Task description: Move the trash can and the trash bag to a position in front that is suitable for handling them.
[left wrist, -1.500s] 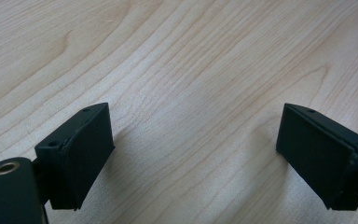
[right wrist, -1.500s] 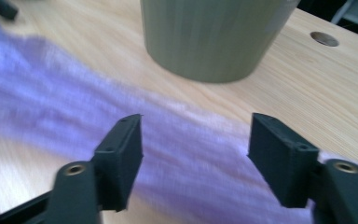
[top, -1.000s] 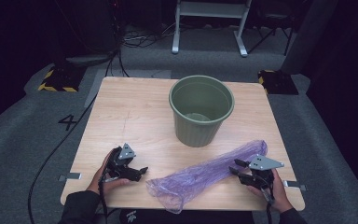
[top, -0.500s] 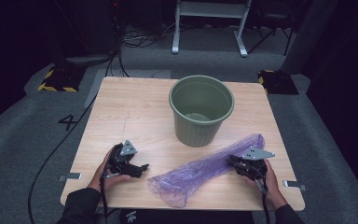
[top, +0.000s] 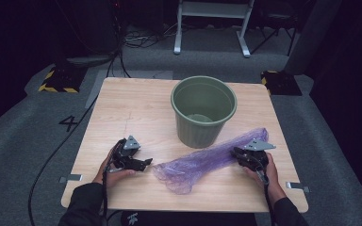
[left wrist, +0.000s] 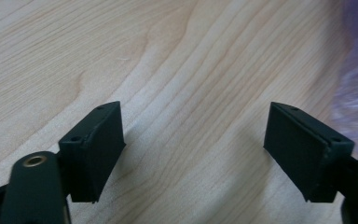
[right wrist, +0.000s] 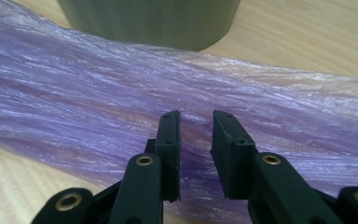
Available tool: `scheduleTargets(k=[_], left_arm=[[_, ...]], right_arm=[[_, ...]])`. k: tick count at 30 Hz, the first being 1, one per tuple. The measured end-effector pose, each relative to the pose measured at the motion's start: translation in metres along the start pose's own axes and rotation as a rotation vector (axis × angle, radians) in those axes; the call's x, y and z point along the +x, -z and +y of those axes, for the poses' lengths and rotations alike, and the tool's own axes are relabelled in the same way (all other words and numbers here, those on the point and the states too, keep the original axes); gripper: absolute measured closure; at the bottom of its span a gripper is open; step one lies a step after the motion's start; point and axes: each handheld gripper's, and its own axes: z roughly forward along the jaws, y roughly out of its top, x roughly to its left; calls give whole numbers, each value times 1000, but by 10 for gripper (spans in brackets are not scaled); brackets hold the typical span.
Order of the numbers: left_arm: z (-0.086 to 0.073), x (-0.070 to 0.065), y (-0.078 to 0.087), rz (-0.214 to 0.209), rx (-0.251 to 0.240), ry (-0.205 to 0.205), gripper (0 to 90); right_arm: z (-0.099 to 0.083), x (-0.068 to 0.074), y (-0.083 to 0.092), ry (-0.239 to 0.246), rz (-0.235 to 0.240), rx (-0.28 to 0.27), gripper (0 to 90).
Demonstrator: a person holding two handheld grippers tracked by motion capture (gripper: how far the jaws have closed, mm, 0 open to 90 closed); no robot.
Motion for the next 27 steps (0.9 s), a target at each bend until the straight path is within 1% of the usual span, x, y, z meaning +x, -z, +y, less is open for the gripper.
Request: scheduleTargets(k=[1, 2, 4, 5, 6, 7, 8, 10, 11, 13, 14, 15, 17, 18, 20, 21, 22, 24, 26, 27], left_arm=[[1, 0, 3, -2, -16, 0, 173], [1, 0, 6, 3, -23, -5, 176], [5, -1, 10, -10, -28, 0, 174], [8, -3, 15, -20, -61, 5, 172], [10, -5, 17, -23, -72, 6, 172], [13, -7, 20, -20, -79, -6, 172], [15, -9, 23, -16, -87, -17, 173], [22, -16, 27, -40, -129, -22, 173], [25, -19, 29, -45, -135, -37, 174], [30, -27, 29, -61, -151, -49, 173], [32, -30, 28, -64, -151, -63, 174], [34, -34, 26, -69, -152, -68, 174], [37, -43, 21, -89, -154, -82, 173], [37, -47, 18, -92, -149, -88, 168], [38, -54, 10, -113, -133, -101, 163], [38, -58, 6, -116, -121, -101, 162], [38, -61, 2, -111, -101, -119, 163], [36, -67, -6, -119, -72, -135, 166], [33, -72, -12, -112, -37, -152, 184], [32, -73, -15, -115, -24, -159, 195]], right_arm=[[1, -1, 1, -3, -3, -2, 727], [2, -3, 1, -8, -5, -13, 727], [4, -6, 2, -19, -12, -25, 727], [5, -7, 2, -21, -14, -26, 727], [5, -8, 1, -24, -16, -30, 714], [6, -8, 1, -25, -17, -28, 704], [6, -8, 1, -26, -16, -27, 687], [6, -7, 2, -21, -18, -25, 639], [6, -7, 4, -21, -20, -29, 608], [8, -8, 8, -25, -11, -41, 535], [8, -8, 10, -30, -8, -45, 494], [8, -8, 12, -31, -14, -43, 458], [8, -9, 16, -37, -41, -49, 370], [7, -10, 19, -60, -65, -56, 320], [6, -13, 26, -91, -106, -66, 297], [5, -16, 29, -96, -124, -79, 286], [5, -17, 32, -104, -134, -86, 283], [4, -22, 40, -116, -160, -96, 283], [2, -25, 45, -124, -196, -83, 285], [1, -27, 47, -133, -209, -70, 289]])
